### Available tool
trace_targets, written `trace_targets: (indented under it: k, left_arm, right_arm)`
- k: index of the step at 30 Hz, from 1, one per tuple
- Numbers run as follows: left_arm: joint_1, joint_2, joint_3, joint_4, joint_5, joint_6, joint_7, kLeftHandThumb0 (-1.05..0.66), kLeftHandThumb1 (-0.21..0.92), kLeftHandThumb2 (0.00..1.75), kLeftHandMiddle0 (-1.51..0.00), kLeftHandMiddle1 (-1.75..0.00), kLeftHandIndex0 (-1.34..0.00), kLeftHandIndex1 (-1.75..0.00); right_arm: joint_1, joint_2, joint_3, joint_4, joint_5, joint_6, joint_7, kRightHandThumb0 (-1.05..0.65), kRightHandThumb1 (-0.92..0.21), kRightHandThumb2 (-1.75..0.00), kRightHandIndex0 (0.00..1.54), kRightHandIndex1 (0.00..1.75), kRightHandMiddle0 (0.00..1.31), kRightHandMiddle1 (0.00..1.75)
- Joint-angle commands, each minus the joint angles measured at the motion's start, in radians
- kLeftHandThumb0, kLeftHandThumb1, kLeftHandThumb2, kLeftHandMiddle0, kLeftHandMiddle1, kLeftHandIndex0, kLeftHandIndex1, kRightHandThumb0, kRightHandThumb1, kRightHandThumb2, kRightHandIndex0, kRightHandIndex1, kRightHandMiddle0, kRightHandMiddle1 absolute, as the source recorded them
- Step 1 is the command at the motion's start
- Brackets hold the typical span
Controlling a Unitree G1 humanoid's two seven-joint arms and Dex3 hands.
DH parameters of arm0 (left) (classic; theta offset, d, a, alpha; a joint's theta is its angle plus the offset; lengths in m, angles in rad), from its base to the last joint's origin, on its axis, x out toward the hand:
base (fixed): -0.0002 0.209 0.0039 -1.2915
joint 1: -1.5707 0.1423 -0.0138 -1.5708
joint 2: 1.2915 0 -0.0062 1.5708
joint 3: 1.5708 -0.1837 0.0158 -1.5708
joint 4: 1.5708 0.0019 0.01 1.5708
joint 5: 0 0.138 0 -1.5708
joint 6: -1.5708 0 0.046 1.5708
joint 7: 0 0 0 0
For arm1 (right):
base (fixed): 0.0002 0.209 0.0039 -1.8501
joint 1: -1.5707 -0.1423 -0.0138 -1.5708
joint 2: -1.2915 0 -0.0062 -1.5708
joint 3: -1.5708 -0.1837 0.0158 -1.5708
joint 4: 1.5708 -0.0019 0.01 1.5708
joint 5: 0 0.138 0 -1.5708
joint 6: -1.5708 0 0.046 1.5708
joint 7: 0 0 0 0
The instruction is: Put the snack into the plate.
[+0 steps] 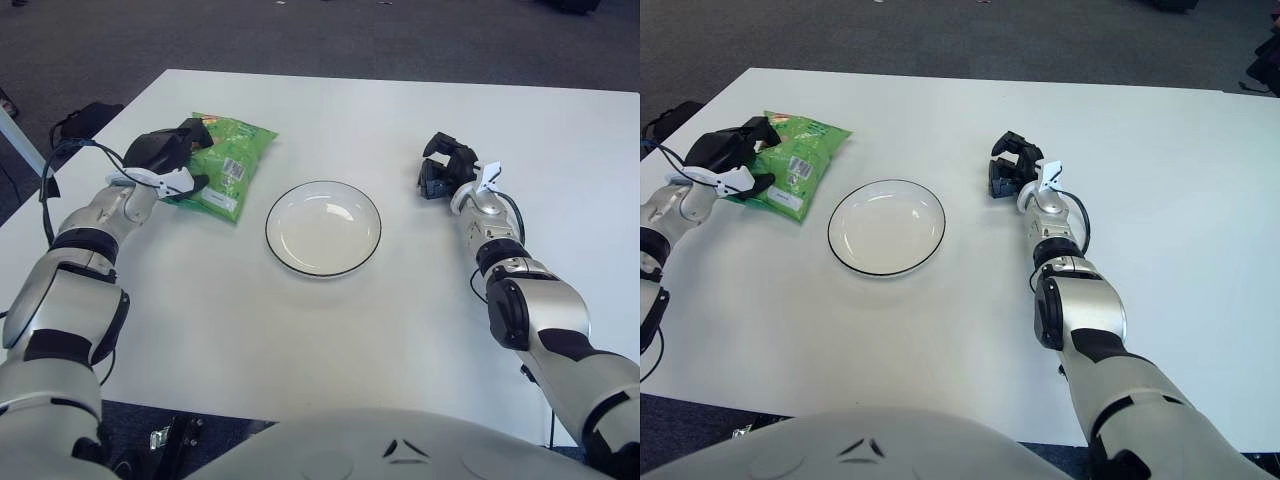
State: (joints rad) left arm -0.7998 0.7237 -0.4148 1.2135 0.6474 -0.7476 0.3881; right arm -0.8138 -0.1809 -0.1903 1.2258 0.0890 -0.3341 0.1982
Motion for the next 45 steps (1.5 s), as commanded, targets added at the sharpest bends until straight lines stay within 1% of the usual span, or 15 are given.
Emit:
trace_targets:
  k: [1,8,16,17,18,20,21,24,27,28,29,31,36,40,45]
  left_arm:
    - [0.021,0.034,-0.013,-0.007,0.017,-0.046,-0.037,0.00,0.16,1.45,-0.80,-1.58,-0.50,-1.75]
    - [0.014,0.089,-0.014,-0.048,0.029,-0.111,-0.081,0.00,0.16,1.46,-0.79,-1.60,-0.51,-1.75]
    - [-0.008,0.099,-0.008,-0.065,0.062,-0.037,-0.054,0.00,0.19,1.42,-0.70,-1.62,-0.54,-1.75]
    - [-0.011,0.100,-0.007,-0.069,0.067,-0.023,-0.040,0.00,0.24,1.37,-0.63,-1.63,-0.53,-1.75]
    - [-0.012,0.100,-0.006,-0.072,0.071,-0.014,-0.030,0.00,0.37,1.20,-0.52,-1.67,-0.50,-1.66]
    - [-0.012,0.101,-0.003,-0.078,0.076,0.000,-0.013,0.00,0.50,1.03,-0.41,-1.71,-0.46,-1.58]
    - [-0.010,0.101,0.001,-0.081,0.077,0.009,0.002,0.00,0.61,0.90,-0.33,-1.69,-0.39,-1.63]
    - [-0.006,0.102,0.013,-0.092,0.083,0.033,0.054,-0.23,0.80,0.64,-0.13,-1.37,-0.29,-1.68]
    - [-0.004,0.103,0.019,-0.104,0.088,0.053,0.108,-0.30,0.88,0.55,-0.04,-1.18,-0.22,-1.72]
    - [-0.004,0.103,0.019,-0.107,0.091,0.060,0.124,-0.24,0.79,0.67,-0.03,-1.15,-0.18,-1.65]
    - [-0.005,0.102,0.017,-0.115,0.104,0.081,0.164,-0.14,0.62,0.92,-0.02,-1.09,-0.13,-1.53]
    - [-0.009,0.102,0.011,-0.127,0.130,0.119,0.227,0.01,0.45,1.21,-0.01,-1.01,-0.08,-1.40]
    - [-0.017,0.101,-0.005,-0.151,0.192,0.210,0.339,0.10,0.38,1.40,0.00,-0.86,-0.10,-1.31]
    - [-0.030,0.096,-0.013,-0.200,0.253,0.338,0.416,0.12,0.38,1.42,0.00,-0.64,-0.18,-1.29]
    - [-0.032,0.085,-0.013,-0.224,0.285,0.431,0.468,0.07,0.37,1.41,0.00,-0.57,-0.24,-1.30]
  right_arm:
    - [0.058,0.023,0.007,0.041,-0.011,0.073,-0.005,-0.01,0.01,-1.68,0.87,1.75,0.63,1.69]
    - [0.057,0.022,0.012,0.041,-0.015,0.077,-0.009,-0.01,0.00,-1.66,0.87,1.75,0.65,1.66]
    - [0.056,0.022,0.017,0.041,-0.018,0.084,-0.014,-0.01,-0.01,-1.65,0.87,1.75,0.64,1.66]
    - [0.056,0.022,0.018,0.041,-0.018,0.084,-0.014,-0.01,-0.01,-1.65,0.87,1.75,0.64,1.66]
    - [0.056,0.022,0.019,0.041,-0.018,0.084,-0.015,-0.01,0.00,-1.66,0.87,1.75,0.64,1.67]
    - [0.056,0.022,0.020,0.041,-0.018,0.084,-0.015,-0.01,0.00,-1.67,0.87,1.75,0.63,1.68]
    - [0.056,0.022,0.021,0.041,-0.018,0.085,-0.014,-0.01,0.01,-1.68,0.87,1.75,0.63,1.70]
    - [0.056,0.020,0.024,0.041,-0.019,0.086,-0.012,-0.01,0.01,-1.69,0.87,1.75,0.62,1.73]
    - [0.056,0.018,0.028,0.040,-0.021,0.088,-0.010,-0.01,0.00,-1.68,0.86,1.75,0.61,1.74]
    - [0.056,0.018,0.029,0.040,-0.021,0.089,-0.009,-0.01,0.00,-1.68,0.86,1.74,0.61,1.74]
    - [0.056,0.018,0.031,0.041,-0.021,0.091,-0.008,-0.01,-0.01,-1.68,0.86,1.74,0.60,1.74]
    - [0.054,0.018,0.032,0.041,-0.021,0.096,-0.007,-0.01,-0.01,-1.67,0.86,1.72,0.60,1.75]
    - [0.052,0.017,0.034,0.041,-0.021,0.109,-0.007,-0.01,-0.01,-1.66,0.86,1.69,0.60,1.75]
    - [0.048,0.016,0.040,0.044,-0.027,0.125,-0.008,-0.01,-0.01,-1.65,0.87,1.68,0.60,1.75]
    - [0.046,0.015,0.052,0.044,-0.036,0.132,-0.010,-0.01,-0.01,-1.66,0.87,1.70,0.60,1.75]
